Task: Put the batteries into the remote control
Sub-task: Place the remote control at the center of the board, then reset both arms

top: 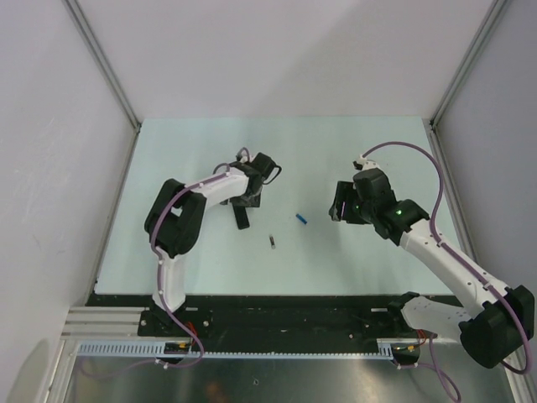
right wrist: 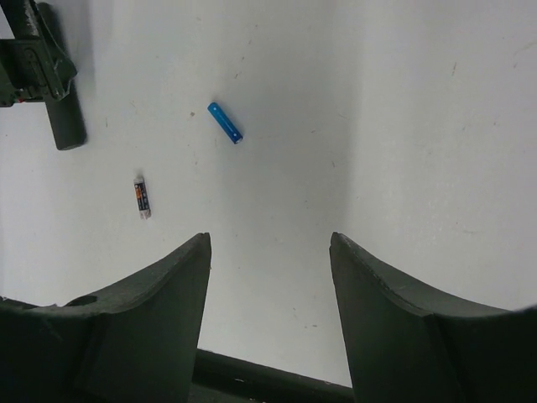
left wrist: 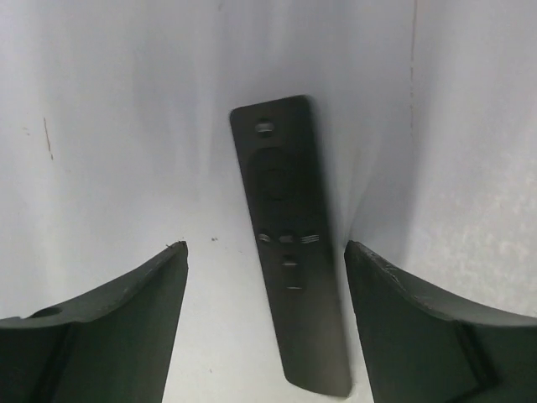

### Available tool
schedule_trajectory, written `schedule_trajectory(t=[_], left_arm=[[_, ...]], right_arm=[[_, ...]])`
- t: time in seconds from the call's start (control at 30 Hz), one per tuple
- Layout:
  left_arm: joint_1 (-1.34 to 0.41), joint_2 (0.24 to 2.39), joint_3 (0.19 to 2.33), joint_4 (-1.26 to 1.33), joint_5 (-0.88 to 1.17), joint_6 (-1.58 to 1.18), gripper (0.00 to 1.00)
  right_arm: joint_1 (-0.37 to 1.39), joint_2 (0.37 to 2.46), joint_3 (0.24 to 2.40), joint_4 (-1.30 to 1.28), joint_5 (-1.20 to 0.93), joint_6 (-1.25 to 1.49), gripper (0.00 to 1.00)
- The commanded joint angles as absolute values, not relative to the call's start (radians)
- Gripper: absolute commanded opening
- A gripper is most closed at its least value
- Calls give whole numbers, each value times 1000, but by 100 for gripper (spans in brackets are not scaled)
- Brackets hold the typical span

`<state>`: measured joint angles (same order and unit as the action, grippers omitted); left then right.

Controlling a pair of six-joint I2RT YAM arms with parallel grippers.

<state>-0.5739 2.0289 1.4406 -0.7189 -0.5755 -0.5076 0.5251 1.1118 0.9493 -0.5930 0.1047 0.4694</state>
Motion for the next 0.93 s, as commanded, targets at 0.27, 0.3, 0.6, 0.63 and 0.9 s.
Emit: schedule_trajectory(t=[0.27,0.3,0.6,0.63,0.9], left_arm=[[-424,1315,1064,-329,-88,-488,100],[-395,1280,1028,-298,-69,-508,100],[-304,941,827,-367,-137,-509,100],[-292,905,804,-370,-115,-521,100],[-258,882,741,-390,-11,-563,100]], right_arm=[[514,1006,870,-479,63,449,64],[515,1000,858,-473,63,448,64],[538,979,827,-453,86,440,63],[538,979,827,-451,86,440,63],[594,996,824,-408,101,453,63]])
